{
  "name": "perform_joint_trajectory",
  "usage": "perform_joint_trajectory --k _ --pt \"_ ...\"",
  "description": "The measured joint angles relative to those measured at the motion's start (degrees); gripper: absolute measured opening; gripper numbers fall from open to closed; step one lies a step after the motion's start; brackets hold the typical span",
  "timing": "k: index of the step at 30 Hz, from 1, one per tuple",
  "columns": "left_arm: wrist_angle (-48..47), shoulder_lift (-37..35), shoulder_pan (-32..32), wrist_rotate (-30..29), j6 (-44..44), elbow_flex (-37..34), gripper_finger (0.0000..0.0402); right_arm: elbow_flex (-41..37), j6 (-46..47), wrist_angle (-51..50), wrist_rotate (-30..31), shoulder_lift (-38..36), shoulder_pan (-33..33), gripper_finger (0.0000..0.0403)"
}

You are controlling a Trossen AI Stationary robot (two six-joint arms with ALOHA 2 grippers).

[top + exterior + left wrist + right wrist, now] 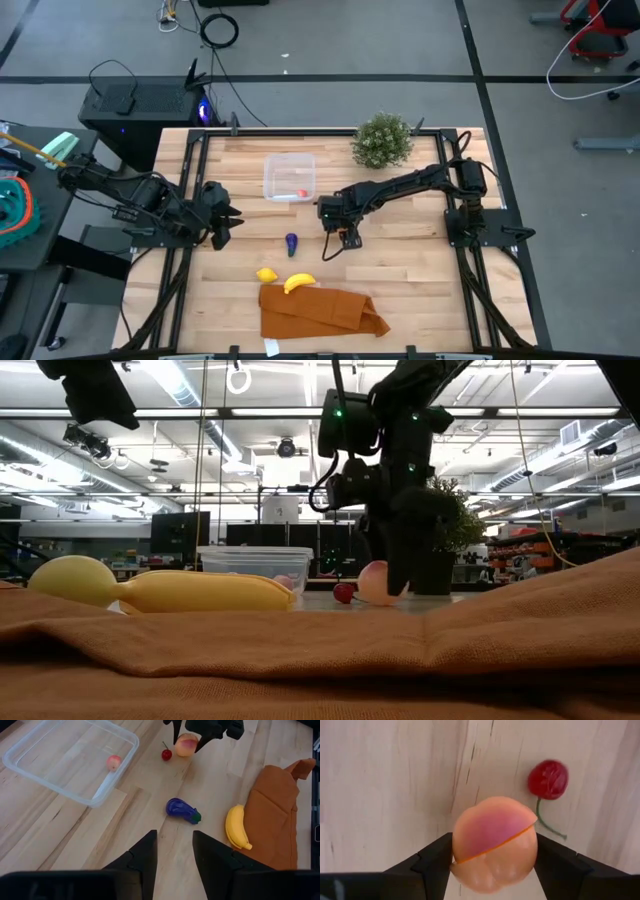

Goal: Pick and placing Produce into tupperware
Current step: Put the peach into the container

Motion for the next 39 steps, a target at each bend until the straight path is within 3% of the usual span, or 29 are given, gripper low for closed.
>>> perform_joint_trajectory --k 8,22,39 --pt "0.01 0.0 0.01 0.0 0.0 0.01 0.0137 8.73 -0.07 -5.26 0.0 -0.02 0.0 0.0255" --pt "0.0 0.0 0.0 0.01 0.01 0.0 0.0139 28.68 1.44 -28.4 0.03 -0.07 -0.15 0.0255" --pt "0.0 0.02 0.01 0.01 0.0 0.0 0.0139 29.84 2.31 -26.8 -5.46 0.43 -4.8 0.0255"
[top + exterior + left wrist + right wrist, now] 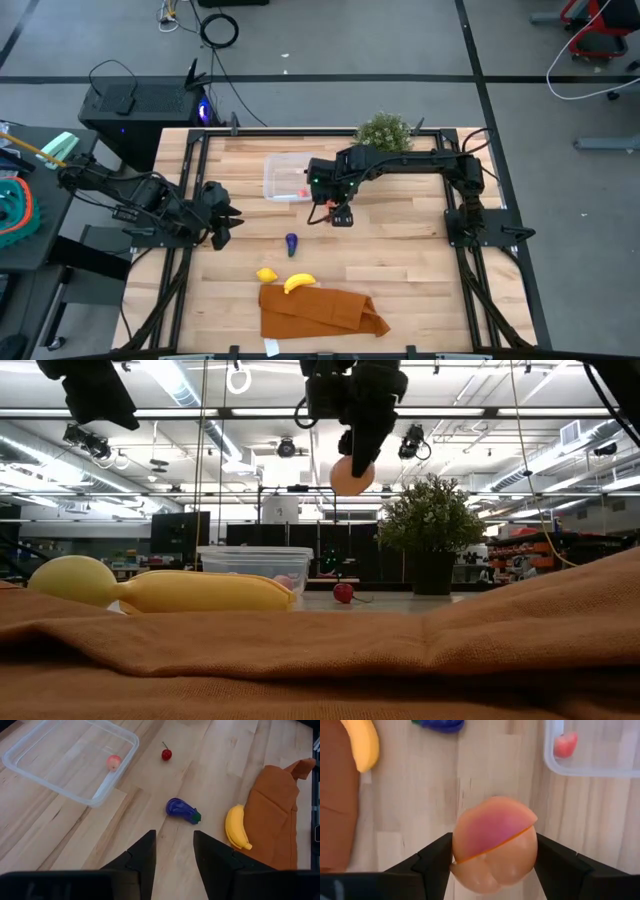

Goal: Pick and placing Produce into tupperware
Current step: Put the peach into the container

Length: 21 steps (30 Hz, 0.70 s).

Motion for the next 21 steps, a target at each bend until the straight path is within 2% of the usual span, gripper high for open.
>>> perform_joint_trajectory --k 5,13,21 --pt "0.07 -0.01 0.0 -0.01 -0.02 0.01 0.0137 3.25 0.65 -0.32 -1.51 3.45 -1.0 0.0254" --pt "0.02 0.0 0.0 0.0 -0.89 0.01 0.0139 27.52 -1.28 -10.24 -0.77 19.37 -2.09 0.0255" --pt "0.0 -0.02 -0.02 0.0 -1.49 0.02 0.0133 24.68 5.24 -8.43 -1.51 21.1 -6.74 0.0255"
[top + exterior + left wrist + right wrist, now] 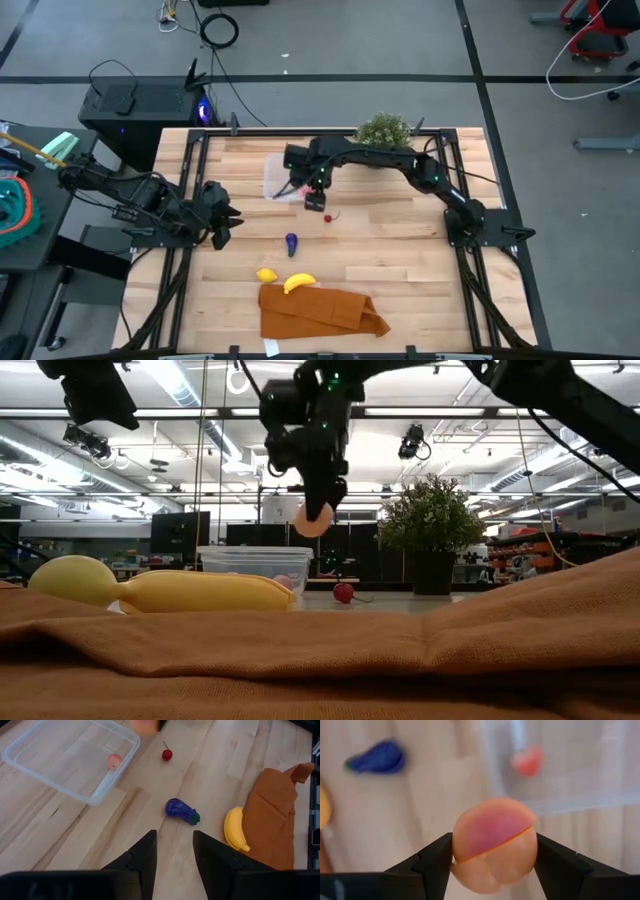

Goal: Pick and placing Produce into tupperware
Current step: Put the peach into the container

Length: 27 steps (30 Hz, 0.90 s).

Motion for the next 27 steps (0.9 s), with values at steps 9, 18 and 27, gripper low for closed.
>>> perform_joint_trajectory --k 9,18,27 --pt "-0.09 0.04 0.02 0.0 -0.03 -0.02 0.0134 0.56 14.66 15.59 -1.09 -0.9 -3.65 0.0252" --pt "-0.05 0.0 0.02 -0.02 -0.28 0.0 0.0129 -0.32 34.17 19.59 -0.86 -0.35 -5.13 0.0252" --pt "-0.01 0.0 0.02 -0.02 -0.15 -0.02 0.0135 -0.52 34.46 19.64 5.74 -0.35 -5.13 0.0252"
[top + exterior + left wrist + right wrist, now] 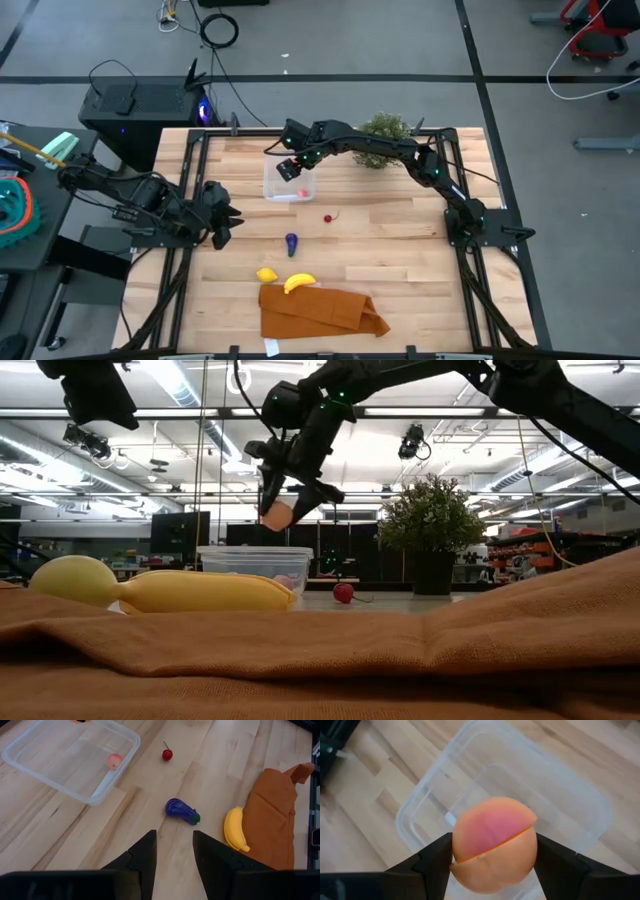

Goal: Pick and placing Produce into tupperware
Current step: Put the peach into the container

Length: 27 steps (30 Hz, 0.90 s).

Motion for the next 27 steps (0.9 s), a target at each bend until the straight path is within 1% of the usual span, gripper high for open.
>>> perform_joint_trajectory --k 3,7,9,11,15,22,27 --pt "0.0 0.0 0.0 0.01 0.04 0.0 0.0133 -0.02 0.91 -0.14 0.38 0.05 -0.5 0.0252" --pt "0.03 0.0 0.0 0.0 0.09 0.01 0.0128 -0.15 1.32 -2.16 0.16 1.55 -0.82 0.0252" --pt "0.07 0.02 0.0 0.02 0.08 0.0 0.0129 -0.09 1.04 -1.55 -0.14 2.66 -0.76 0.0252" --pt "0.05 0.0 0.0 0.02 -0.15 0.02 0.0131 -0.2 0.27 -3.57 -0.87 3.42 -0.52 0.0252" --pt "0.07 0.0 0.0 0.0 -0.61 0.01 0.0135 -0.17 -1.37 -4.53 -1.13 3.74 -0.19 0.0252" --pt "-0.02 0.0 -0.02 0.02 -0.76 0.01 0.0128 -0.15 -3.16 -4.59 -0.67 3.74 0.01 0.0252" --pt "-0.02 0.01 0.0 0.02 -0.82 0.01 0.0132 -0.13 -5.28 -4.58 -0.67 3.74 0.03 0.0254"
